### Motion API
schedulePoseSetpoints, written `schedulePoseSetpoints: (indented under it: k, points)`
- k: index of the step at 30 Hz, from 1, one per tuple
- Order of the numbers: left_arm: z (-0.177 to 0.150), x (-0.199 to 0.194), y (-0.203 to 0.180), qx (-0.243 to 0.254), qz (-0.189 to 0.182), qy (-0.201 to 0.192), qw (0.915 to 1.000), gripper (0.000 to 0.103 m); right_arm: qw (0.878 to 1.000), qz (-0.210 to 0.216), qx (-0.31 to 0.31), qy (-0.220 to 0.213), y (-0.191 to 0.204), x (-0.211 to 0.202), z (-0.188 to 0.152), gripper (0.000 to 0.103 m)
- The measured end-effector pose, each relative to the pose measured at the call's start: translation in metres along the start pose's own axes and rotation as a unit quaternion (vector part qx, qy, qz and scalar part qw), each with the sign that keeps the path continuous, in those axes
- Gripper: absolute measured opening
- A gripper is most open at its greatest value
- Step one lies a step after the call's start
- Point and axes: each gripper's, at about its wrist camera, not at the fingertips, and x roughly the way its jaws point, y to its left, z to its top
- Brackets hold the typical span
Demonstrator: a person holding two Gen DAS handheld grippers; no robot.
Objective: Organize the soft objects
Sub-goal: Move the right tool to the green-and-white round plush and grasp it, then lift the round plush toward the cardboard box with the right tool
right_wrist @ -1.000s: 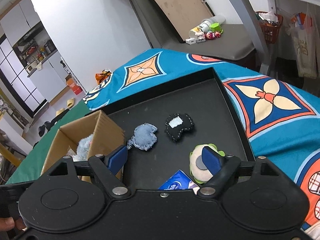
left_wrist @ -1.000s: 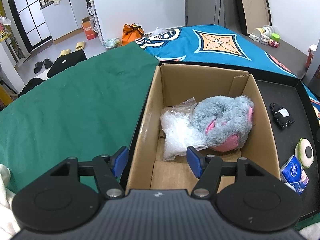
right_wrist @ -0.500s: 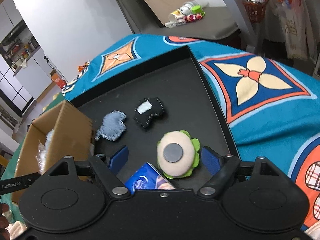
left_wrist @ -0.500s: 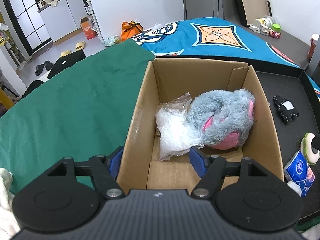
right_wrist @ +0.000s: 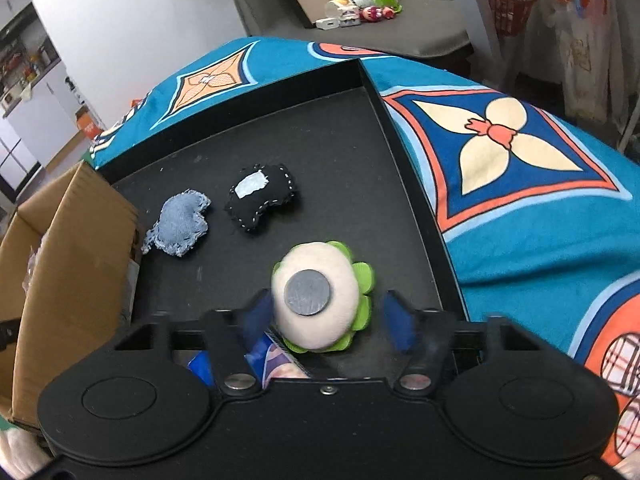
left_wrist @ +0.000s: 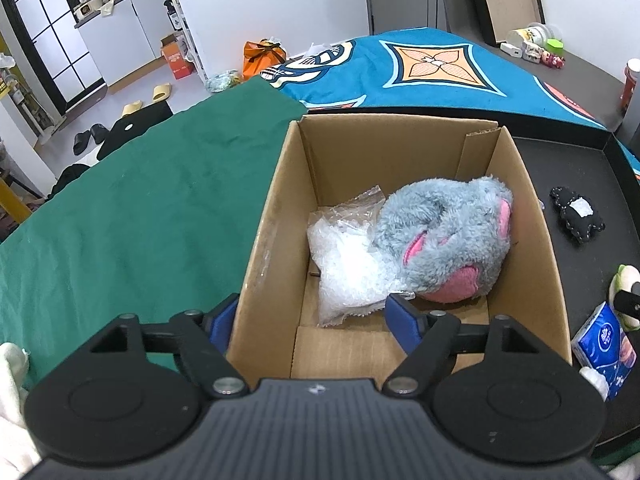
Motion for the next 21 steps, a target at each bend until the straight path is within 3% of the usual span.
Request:
schedulePoseSetpoints:
  k: [4,21]
  points:
    - [-0.001,-0.002,-0.001,0.001,0.001,-0.003,1.0,0.076,1.0,0.007,0.008,0.003,-0.003,-0.004,0.004,0.035]
    - [-0.001,-0.009,0.013,-0.021,-0.013,-0.017,0.9995,0.076,0.998,0.036,0.002,-0.045,0.021,-0.043,0.024,0.035]
